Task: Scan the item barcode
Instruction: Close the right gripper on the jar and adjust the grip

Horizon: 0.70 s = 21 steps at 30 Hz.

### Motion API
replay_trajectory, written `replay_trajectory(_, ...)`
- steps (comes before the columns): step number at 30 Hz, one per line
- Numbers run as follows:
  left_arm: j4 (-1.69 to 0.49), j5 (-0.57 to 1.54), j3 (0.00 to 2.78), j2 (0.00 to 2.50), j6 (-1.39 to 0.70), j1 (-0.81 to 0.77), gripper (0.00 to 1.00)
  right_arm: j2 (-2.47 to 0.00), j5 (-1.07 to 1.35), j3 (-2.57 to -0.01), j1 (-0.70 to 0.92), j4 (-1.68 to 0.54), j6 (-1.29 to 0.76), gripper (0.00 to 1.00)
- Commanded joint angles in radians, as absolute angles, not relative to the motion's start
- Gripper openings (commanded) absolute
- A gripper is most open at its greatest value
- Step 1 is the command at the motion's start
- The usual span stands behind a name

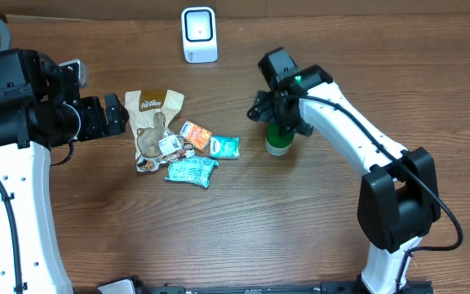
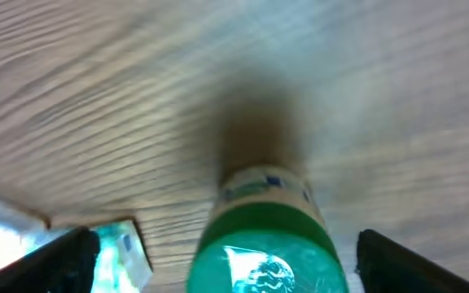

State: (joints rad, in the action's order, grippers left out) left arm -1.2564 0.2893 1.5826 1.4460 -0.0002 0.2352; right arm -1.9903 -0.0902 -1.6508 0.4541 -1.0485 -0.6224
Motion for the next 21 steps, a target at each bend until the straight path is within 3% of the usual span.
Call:
replay_trajectory(1,-1.256,0.304,1.586,1.446,-0.007,0.229,0.99,-1.948,-0.095,-1.697,0.459,-1.055,-0.240,1.00)
replay_trajectory(7,-1.256,0.304,1.586,1.446,-0.007,0.229,1.00,-1.949,-0.084,-1.667,0.459,-1.090,0.216,1.00)
replay_trajectory(11,-1.256,0.304,1.586,1.446,-0.007,0.229,1.00,-1.954,-0.052,-1.627,0.455,-1.071,0.380,1.00)
replay_trajectory(17,-1.256,0.304,1.586,1.446,-0.007,0.229,1.00,-1.995,0.034,-1.621,0.425,-1.069,0.428,0.98)
replay_trajectory(21,-1.256,0.304,1.586,1.446,-0.007,0.229,1.00,-2.011,0.071,-1.621,0.407,-1.081,0.413,0.91)
